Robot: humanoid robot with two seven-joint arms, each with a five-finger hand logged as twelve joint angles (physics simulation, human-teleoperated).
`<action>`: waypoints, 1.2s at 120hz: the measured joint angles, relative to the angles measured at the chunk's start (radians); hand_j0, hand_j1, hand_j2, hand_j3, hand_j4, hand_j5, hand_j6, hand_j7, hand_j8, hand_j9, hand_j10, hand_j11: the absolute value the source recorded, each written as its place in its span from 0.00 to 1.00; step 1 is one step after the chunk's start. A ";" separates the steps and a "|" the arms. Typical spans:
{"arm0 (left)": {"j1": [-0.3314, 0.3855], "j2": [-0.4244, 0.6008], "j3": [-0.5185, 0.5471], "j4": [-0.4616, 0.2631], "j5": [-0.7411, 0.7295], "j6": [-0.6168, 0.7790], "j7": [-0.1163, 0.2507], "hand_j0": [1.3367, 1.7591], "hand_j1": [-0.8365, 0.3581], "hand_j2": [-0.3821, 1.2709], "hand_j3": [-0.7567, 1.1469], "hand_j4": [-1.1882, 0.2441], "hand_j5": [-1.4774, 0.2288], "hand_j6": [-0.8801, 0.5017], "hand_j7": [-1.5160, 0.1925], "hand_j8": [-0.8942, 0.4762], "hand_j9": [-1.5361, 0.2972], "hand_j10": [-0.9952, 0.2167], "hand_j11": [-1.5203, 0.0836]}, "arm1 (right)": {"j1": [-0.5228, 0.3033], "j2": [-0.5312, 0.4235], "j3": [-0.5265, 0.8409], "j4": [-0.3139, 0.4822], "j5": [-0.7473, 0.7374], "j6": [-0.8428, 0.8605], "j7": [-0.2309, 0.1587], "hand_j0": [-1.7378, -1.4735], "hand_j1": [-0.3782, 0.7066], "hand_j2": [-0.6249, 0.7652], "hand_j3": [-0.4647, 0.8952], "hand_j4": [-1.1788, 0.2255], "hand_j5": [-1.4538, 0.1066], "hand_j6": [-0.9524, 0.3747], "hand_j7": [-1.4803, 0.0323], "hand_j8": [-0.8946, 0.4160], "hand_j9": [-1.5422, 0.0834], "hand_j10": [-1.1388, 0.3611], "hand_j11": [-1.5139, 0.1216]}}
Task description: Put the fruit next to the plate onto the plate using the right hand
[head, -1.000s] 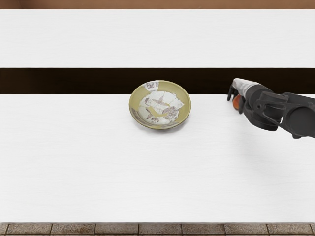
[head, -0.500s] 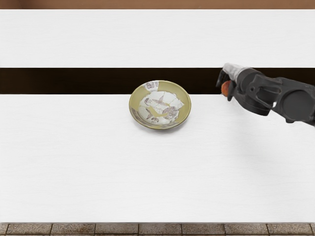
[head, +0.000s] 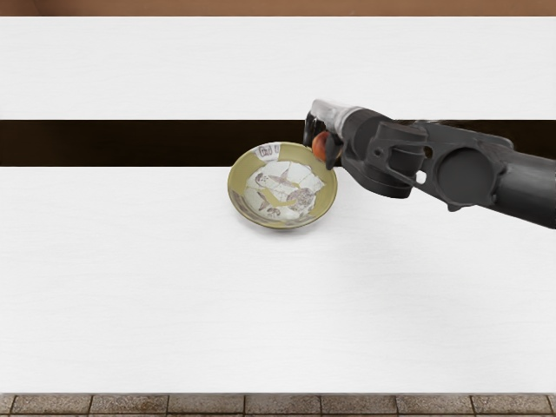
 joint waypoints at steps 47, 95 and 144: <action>0.000 0.000 0.000 0.000 0.000 0.000 0.000 0.76 0.99 0.23 0.40 0.83 0.87 0.64 0.89 0.65 0.84 0.82 0.95 | -0.032 0.082 0.000 0.001 -0.004 -0.003 0.000 0.32 0.55 0.59 0.34 0.30 0.28 0.32 0.32 0.34 0.31 0.34 0.28; 0.000 0.000 0.000 0.000 0.000 0.000 0.000 0.76 0.99 0.23 0.40 0.83 0.87 0.64 0.89 0.65 0.84 0.82 0.95 | -0.048 0.028 0.138 0.015 0.066 0.114 -0.001 0.31 0.19 0.49 0.34 0.68 0.74 0.59 0.78 0.57 0.76 0.62 0.74; 0.000 0.000 0.000 0.000 0.000 0.000 0.000 0.76 0.99 0.23 0.40 0.83 0.87 0.64 0.89 0.65 0.84 0.82 0.95 | -0.159 -0.428 0.537 0.084 0.502 0.677 -0.001 0.30 0.05 0.45 0.34 0.82 0.91 0.70 0.95 0.67 0.92 0.74 0.90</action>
